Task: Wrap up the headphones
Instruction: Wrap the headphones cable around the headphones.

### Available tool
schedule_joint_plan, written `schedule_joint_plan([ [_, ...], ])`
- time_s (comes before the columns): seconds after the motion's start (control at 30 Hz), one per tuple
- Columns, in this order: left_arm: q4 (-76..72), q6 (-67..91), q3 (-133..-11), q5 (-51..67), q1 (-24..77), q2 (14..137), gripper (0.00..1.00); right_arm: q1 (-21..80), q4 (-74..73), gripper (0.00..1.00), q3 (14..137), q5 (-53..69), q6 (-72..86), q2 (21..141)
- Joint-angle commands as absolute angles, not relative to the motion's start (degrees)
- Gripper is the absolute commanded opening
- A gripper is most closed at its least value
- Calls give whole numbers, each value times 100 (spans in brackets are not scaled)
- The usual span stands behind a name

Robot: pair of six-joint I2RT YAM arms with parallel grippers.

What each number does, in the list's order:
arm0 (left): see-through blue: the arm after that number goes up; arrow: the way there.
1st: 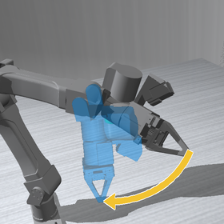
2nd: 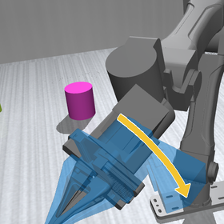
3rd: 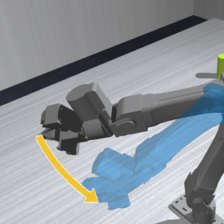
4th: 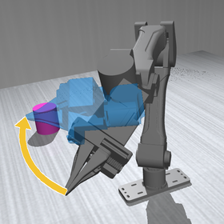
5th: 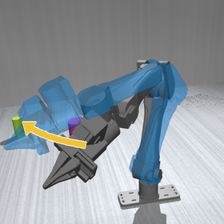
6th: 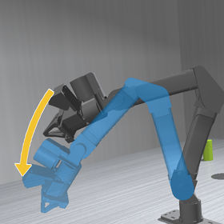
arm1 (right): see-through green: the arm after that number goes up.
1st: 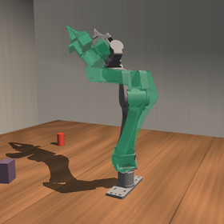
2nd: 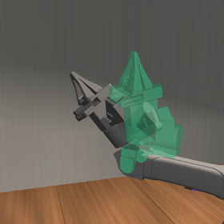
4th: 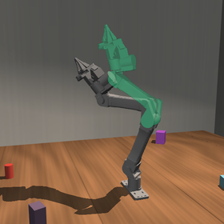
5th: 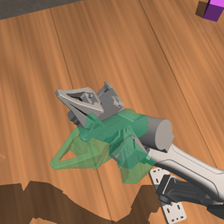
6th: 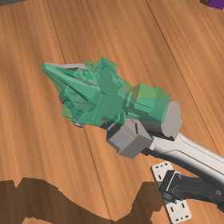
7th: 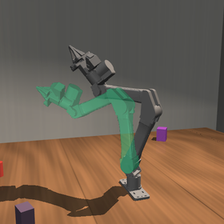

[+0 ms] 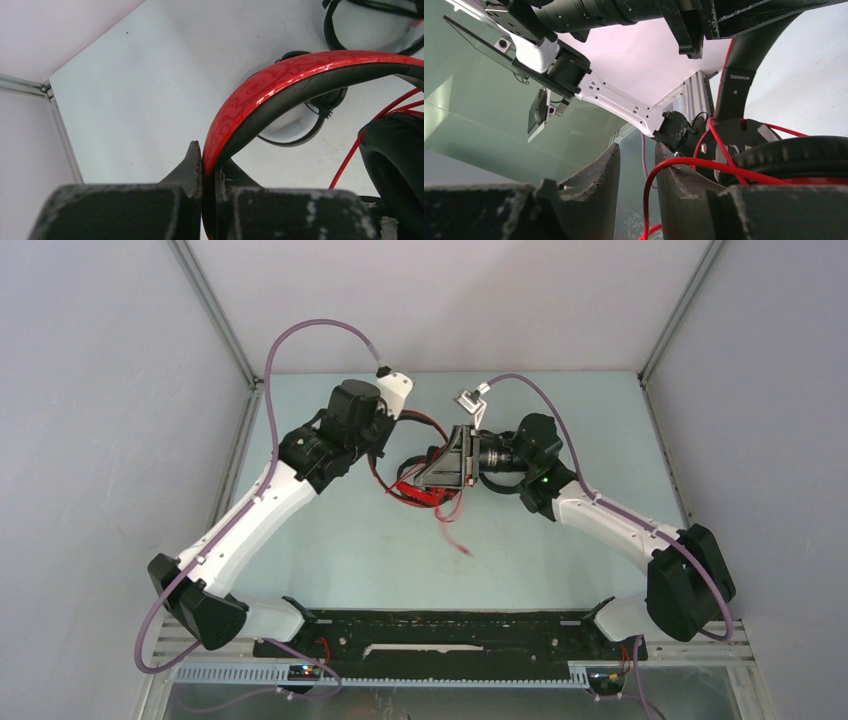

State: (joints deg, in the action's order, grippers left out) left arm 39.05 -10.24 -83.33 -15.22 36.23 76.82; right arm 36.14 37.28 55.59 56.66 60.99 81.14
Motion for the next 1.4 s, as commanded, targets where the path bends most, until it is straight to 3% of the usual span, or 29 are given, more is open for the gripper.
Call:
schedule_joint_plan([
  [0.0, 3325, -321, -8295, -1933, 3609, 7410, 0, 3810, 3495, 37, 5970, 5526, 5719, 8196],
  [0.47, 3263, 1228, -8900, -2355, 3616, 7611, 0, 4023, 3376, 38, 5978, 5156, 5202, 8292],
  [1.0, 3228, 1968, -9378, -2644, 3610, 7591, 0, 4198, 1899, 45, 5977, 4436, 3638, 7696],
  [1.37, 2985, 2286, -9349, -2302, 3612, 7515, 0, 4238, 1568, 35, 6029, 4223, 3410, 7533],
])
